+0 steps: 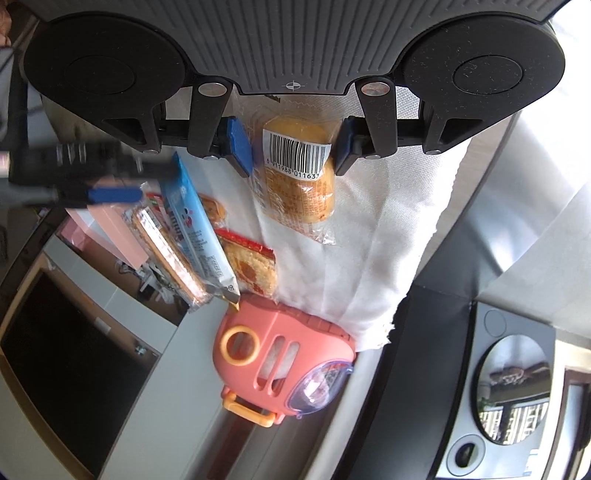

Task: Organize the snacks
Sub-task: 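Grasp the blue snack-bar packet with the right tool while the left tool holds the bun, then carry both snacks over the pink box and open both tools to drop them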

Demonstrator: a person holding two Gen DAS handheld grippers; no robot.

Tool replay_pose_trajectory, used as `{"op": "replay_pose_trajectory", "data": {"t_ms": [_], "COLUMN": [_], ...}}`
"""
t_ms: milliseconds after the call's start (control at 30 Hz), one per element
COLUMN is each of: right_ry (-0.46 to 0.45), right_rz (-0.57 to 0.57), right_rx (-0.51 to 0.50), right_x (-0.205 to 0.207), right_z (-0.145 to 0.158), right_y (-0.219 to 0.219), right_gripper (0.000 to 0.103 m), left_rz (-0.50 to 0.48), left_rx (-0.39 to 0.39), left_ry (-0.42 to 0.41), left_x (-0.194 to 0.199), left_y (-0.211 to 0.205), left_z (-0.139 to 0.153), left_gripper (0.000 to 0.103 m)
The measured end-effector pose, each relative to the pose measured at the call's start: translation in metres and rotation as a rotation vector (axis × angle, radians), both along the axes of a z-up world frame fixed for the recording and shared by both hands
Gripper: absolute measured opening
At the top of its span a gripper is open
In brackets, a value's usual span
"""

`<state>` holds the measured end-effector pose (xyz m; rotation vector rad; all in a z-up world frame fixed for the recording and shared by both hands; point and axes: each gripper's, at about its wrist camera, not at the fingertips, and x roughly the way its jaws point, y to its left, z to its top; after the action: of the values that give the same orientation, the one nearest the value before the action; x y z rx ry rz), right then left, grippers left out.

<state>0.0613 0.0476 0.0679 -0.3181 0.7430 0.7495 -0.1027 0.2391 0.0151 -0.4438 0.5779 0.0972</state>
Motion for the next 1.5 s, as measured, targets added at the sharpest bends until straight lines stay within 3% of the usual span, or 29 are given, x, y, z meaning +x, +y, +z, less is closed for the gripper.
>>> {"op": "replay_pose_trajectory", "data": {"t_ms": [133,300,467,633,733,833,933,1033,1167,1333,1433,1500], "right_ry": [0.012,0.088,0.076,0.059,0.000,-0.075,-0.194,-0.268,-0.283,-0.242,-0.153,-0.075], "right_rz": [-0.034,-0.054,-0.002,-0.026,-0.091,-0.178,-0.293,-0.416,-0.515,-0.577,-0.601,-0.604], "right_rx": [0.096,0.019,0.012,0.030,0.044,0.095,0.160,0.220,0.246,0.198,0.192,0.198], "right_x": [0.032,0.059,0.017,-0.025,-0.044,-0.047,-0.031,0.002,0.048,0.103,0.138,0.163], "right_z": [0.008,-0.006,0.006,0.027,0.048,0.086,0.139,0.177,0.187,0.152,0.121,0.099], "right_y": [0.018,0.035,0.003,-0.067,-0.117,-0.162,-0.198,-0.226,-0.248,-0.259,-0.256,-0.254], "right_gripper": [0.087,0.086,0.081,0.081,0.081,0.081,0.081,0.082,0.082,0.082,0.082,0.082], "left_rz": [-0.005,-0.027,-0.135,-0.286,-0.399,-0.484,-0.535,-0.522,-0.501,-0.488,-0.396,-0.377], "left_rx": [0.005,0.006,0.037,0.011,-0.040,-0.014,0.006,0.011,-0.066,-0.048,0.024,-0.051], "left_ry": [0.006,0.009,0.011,0.035,0.013,-0.094,-0.219,-0.264,-0.162,-0.011,0.018,0.004], "left_x": [-0.001,-0.005,-0.012,-0.018,-0.013,0.007,0.042,0.095,0.179,0.259,0.277,0.277], "left_y": [-0.001,-0.007,-0.033,-0.075,-0.102,-0.130,-0.155,-0.180,-0.207,-0.233,-0.227,-0.214], "left_z": [0.002,0.008,0.019,0.029,0.050,0.100,0.150,0.169,0.144,0.079,0.048,0.042], "left_gripper": [0.053,0.053,0.052,0.052,0.052,0.052,0.052,0.052,0.052,0.054,0.053,0.048]}}
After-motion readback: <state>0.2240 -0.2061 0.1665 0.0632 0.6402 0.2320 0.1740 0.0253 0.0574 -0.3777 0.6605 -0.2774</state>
